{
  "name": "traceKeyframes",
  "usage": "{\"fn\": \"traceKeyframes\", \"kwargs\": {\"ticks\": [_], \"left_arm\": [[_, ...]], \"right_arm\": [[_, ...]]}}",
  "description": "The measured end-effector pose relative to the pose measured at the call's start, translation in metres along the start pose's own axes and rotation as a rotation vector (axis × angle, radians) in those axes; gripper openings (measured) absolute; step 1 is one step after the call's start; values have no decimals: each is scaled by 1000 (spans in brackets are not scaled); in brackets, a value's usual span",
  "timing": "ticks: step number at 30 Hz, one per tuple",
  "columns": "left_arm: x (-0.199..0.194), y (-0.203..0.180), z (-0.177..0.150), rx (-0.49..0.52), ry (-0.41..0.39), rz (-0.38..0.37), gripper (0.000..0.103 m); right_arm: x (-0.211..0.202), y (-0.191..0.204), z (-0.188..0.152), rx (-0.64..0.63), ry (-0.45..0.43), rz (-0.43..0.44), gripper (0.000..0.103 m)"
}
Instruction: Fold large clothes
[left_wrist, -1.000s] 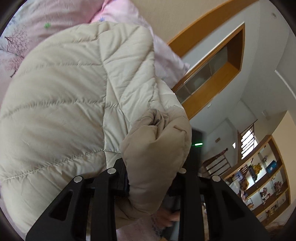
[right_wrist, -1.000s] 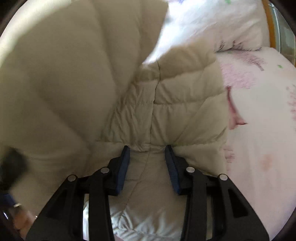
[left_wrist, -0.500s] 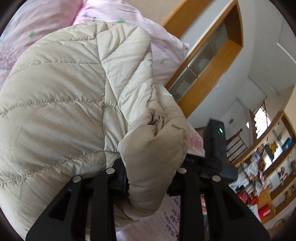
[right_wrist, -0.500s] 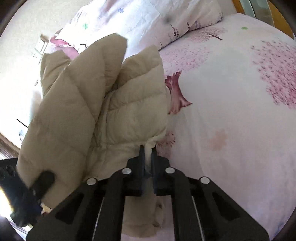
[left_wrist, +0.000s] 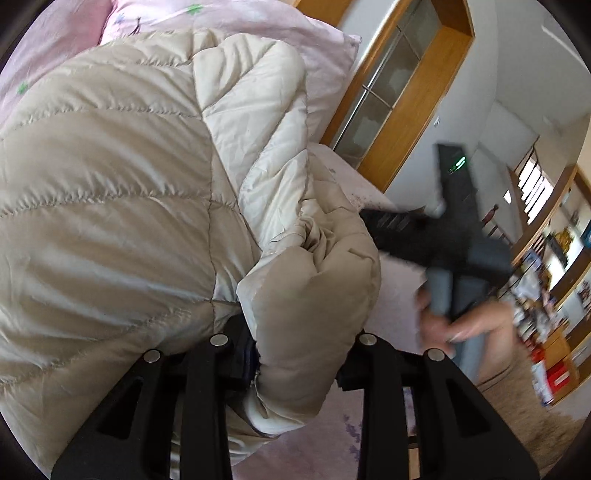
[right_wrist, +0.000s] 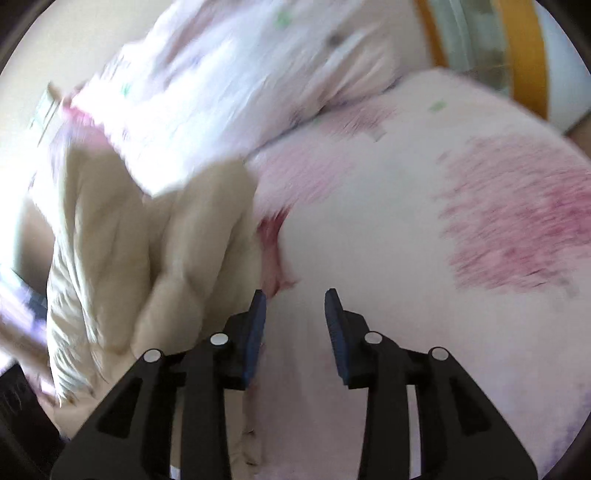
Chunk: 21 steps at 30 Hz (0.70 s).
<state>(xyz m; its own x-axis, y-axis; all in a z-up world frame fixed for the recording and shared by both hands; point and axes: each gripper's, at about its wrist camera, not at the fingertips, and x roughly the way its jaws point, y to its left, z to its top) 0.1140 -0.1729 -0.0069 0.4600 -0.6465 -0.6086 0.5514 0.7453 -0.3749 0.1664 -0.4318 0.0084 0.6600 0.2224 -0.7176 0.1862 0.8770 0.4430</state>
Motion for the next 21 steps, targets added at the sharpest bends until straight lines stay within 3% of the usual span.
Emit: {"fn": "traceKeyframes", "kwargs": {"ticks": [2,4,6,8,10,15,16,17,21], "left_arm": [[0,-11,0,46,-6,29,36],[0,-17,-1,85,-11,55,42],[0,-25,-2,137,-16,80,51],[2,-34,-5,190,-18,111,58],[4,-43,-7,240,-18,142,64],[6,-48,-5,281,-8,159,65],[6,-47,-3,281,-8,158,65],[7,-48,-2,283,-10,159,65],[-8,-47,-3,269,-8,106,65]], "right_arm": [[-14,-1,10,20,-43,54,35],[-25,5,18,24,-55,169,40],[-24,18,25,11,-16,292,47],[-18,28,28,1,25,361,49],[-11,44,32,-3,71,405,52],[6,77,44,-44,174,487,53],[11,81,47,-61,177,479,41],[14,85,49,-79,174,459,16],[31,85,52,-93,192,369,10]]}}
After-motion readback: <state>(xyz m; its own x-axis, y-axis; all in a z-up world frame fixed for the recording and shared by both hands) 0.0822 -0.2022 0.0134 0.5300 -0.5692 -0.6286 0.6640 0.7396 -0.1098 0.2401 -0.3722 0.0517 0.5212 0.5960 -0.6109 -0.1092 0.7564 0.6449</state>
